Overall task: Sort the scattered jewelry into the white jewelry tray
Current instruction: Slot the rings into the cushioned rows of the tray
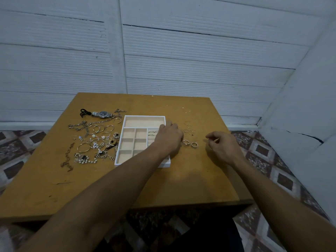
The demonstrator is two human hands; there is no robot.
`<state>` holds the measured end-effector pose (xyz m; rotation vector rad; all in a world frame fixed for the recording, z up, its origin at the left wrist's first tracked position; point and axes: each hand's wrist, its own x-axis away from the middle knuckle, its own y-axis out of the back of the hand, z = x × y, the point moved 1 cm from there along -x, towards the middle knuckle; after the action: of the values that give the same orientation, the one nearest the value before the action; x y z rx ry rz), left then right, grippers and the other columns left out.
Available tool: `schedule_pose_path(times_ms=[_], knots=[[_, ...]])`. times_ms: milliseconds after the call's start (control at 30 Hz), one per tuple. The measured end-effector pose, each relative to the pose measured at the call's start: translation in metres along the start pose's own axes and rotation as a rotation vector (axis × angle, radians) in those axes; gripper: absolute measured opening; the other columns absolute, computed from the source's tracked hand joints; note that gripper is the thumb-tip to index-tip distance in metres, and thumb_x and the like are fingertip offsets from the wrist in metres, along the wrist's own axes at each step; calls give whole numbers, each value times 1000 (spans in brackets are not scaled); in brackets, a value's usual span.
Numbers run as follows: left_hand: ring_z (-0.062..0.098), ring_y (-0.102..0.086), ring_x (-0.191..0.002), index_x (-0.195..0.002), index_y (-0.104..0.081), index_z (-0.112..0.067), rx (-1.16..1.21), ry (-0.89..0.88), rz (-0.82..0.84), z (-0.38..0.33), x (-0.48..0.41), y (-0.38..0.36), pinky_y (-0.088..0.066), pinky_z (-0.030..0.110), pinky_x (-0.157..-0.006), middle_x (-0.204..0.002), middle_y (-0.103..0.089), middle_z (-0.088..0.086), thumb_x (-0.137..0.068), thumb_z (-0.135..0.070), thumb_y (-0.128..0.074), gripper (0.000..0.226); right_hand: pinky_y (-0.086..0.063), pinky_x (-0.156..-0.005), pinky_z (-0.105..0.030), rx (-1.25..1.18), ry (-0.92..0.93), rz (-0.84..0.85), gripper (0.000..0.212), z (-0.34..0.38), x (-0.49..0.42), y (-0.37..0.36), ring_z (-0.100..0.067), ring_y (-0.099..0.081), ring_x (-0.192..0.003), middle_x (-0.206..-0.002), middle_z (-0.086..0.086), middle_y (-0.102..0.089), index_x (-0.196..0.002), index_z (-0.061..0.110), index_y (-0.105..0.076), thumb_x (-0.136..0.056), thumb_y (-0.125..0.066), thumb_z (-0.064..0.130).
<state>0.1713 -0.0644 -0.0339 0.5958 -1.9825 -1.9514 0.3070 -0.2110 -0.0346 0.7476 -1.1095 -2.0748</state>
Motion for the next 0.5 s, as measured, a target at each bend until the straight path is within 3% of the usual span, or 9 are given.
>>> schedule_pose_path(times_ms=[333, 500], knots=[[24, -42, -120, -114, -68, -23, 28, -19, -24, 2, -4, 1, -35, 36, -95, -121, -59, 3, -95, -33, -56, 24, -47, -83, -25, -11, -14, 19, 28, -4, 5, 0, -10, -57, -95, -122, -1, -65, -117, 18, -67, -94, -51, 19], [23, -48, -111, -109, -72, -27, 52, -27, -70, 11, -3, 8, -35, 33, -85, -110, -70, -1, -94, -32, -58, 21, -44, -83, -23, 9, 3, 30, 28, 0, 5, -1, -9, -56, -94, -121, -1, -65, -118, 17, -66, -95, -51, 18]])
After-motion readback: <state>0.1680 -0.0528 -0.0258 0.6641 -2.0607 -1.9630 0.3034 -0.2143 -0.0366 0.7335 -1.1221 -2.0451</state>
